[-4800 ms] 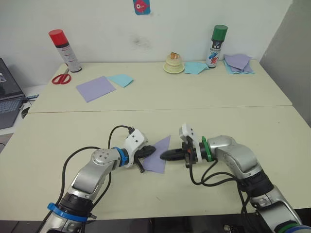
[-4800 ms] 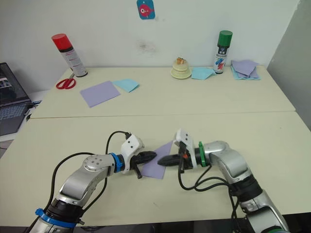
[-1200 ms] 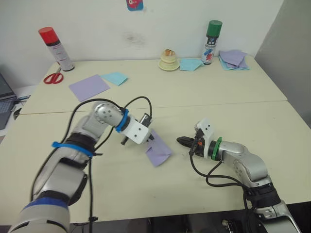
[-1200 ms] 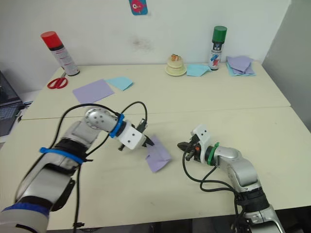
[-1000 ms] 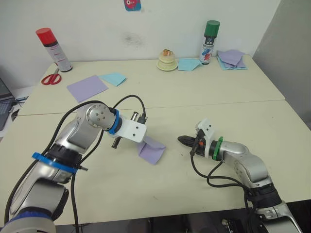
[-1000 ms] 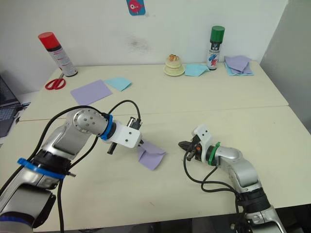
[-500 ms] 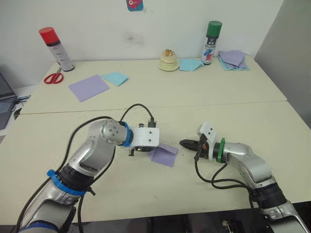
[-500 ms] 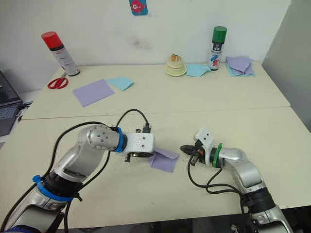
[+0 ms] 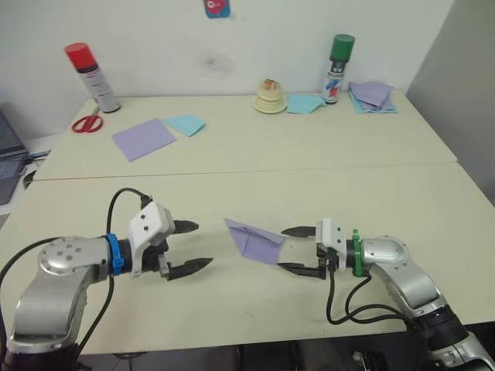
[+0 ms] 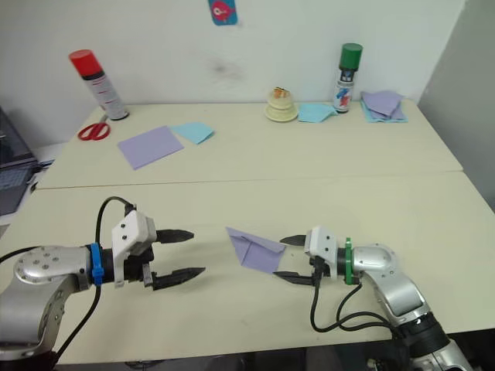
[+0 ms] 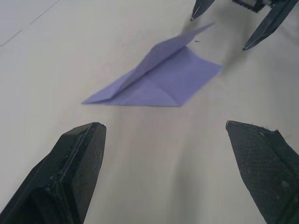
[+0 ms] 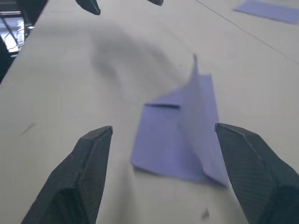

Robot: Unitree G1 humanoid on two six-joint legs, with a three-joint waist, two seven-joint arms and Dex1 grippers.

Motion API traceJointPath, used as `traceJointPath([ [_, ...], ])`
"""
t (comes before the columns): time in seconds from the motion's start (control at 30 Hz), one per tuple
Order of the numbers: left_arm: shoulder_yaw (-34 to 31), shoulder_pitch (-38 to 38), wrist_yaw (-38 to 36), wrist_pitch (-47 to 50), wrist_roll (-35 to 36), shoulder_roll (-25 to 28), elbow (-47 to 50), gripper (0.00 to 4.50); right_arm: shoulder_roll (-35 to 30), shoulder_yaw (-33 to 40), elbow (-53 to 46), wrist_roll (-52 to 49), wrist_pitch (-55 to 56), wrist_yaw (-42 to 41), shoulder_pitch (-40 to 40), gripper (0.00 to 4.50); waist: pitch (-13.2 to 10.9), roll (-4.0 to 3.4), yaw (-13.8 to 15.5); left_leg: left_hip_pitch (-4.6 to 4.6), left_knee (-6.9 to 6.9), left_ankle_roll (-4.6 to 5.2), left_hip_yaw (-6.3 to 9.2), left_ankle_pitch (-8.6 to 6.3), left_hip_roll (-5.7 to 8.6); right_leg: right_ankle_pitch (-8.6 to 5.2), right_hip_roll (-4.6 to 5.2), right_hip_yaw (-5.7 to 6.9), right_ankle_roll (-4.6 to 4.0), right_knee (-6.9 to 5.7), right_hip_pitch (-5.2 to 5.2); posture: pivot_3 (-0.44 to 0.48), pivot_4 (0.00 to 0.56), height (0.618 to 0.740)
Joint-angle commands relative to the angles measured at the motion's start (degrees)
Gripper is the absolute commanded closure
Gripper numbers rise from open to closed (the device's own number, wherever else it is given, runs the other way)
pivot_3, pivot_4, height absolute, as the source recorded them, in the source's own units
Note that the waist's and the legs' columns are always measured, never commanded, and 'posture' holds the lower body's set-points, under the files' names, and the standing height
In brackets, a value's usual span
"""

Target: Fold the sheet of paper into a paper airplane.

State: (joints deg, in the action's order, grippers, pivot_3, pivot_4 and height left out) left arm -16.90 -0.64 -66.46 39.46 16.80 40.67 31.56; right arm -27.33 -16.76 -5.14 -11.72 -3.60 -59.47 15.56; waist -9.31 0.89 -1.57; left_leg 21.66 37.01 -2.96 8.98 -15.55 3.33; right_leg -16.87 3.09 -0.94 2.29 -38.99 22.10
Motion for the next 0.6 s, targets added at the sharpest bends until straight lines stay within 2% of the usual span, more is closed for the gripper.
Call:
traceJointPath([
  [0.03, -0.6, -1.1, 4.0, 0.1, 3.4, -0.3, 4.1, 0.00, 2.4, -0.8, 3.0, 2.1, 3.8, 1.5, 2.2, 0.99, 0.0, 0.00, 0.3, -0.04, 0.02, -0.02, 0.03, 0.01, 0.02, 0.01, 0.00, 0.02, -0.01, 0.00, -0.06, 0.000, 0.150, 0.740],
  [0.13, 0.9, -0.8, 6.4, 0.1, 4.5, 0.2, 5.0, 0.00, 5.2, -1.6, 8.2, 4.6, 6.3, 3.4, 4.1, 0.99, 0.0, 0.01, 0.2, -0.52, -0.06, -0.02, -0.08, 0.01, 0.03, 0.01, -0.02, 0.01, -0.01, 0.04, -0.48, 0.000, 0.150, 0.740],
  [0.2, 1.3, -0.1, 7.6, -0.4, 4.9, 0.6, 5.0, 0.00, 6.5, -1.6, 11.0, 5.1, 7.1, 3.6, 5.2, 1.34, 0.0, -0.01, -0.1, -0.79, -0.16, -0.01, -0.20, 0.00, -0.01, 0.00, -0.04, 0.00, -0.02, 0.04, -0.66, 0.000, 0.150, 0.740],
  [0.27, 1.2, 1.0, 8.2, -1.0, 5.2, 1.1, 4.9, 0.00, 7.2, -1.1, 13.0, 5.6, 7.7, 4.5, 6.4, 1.91, 0.0, -0.02, -0.2, -0.79, -0.17, -0.01, -0.22, 0.00, -0.05, 0.00, -0.06, -0.01, -0.03, 0.03, -0.63, 0.000, 0.150, 0.740],
  [0.33, 1.1, 1.3, 9.1, -1.1, 5.8, 1.3, 4.8, 0.00, 7.5, -0.7, 14.4, 6.2, 9.2, 4.8, 7.2, 2.67, 0.0, -0.03, -0.3, -0.79, -0.17, -0.01, -0.24, 0.00, -0.06, 0.00, -0.06, -0.03, -0.04, 0.02, -0.60, 0.000, 0.150, 0.740],
  [0.5, 0.5, 1.9, 10.1, -0.7, 8.5, 1.6, 4.3, 0.00, 6.6, -0.4, 12.7, 2.9, 10.2, 0.4, 6.6, 4.45, 0.0, -0.03, -0.2, -0.77, -0.18, -0.01, -0.25, -0.01, -0.05, -0.01, -0.05, -0.04, -0.05, 0.04, -0.60, 0.000, 0.150, 0.740],
  [0.6, -0.6, 2.5, 9.1, 0.6, 11.2, 3.2, 3.8, 0.00, 4.9, -0.9, 10.6, 0.9, 12.7, -4.6, 5.5, 4.48, 0.0, -0.04, -0.2, -0.77, -0.18, 0.00, -0.26, -0.01, -0.05, -0.01, -0.05, -0.05, -0.05, 0.05, -0.60, 0.000, 0.150, 0.740],
])
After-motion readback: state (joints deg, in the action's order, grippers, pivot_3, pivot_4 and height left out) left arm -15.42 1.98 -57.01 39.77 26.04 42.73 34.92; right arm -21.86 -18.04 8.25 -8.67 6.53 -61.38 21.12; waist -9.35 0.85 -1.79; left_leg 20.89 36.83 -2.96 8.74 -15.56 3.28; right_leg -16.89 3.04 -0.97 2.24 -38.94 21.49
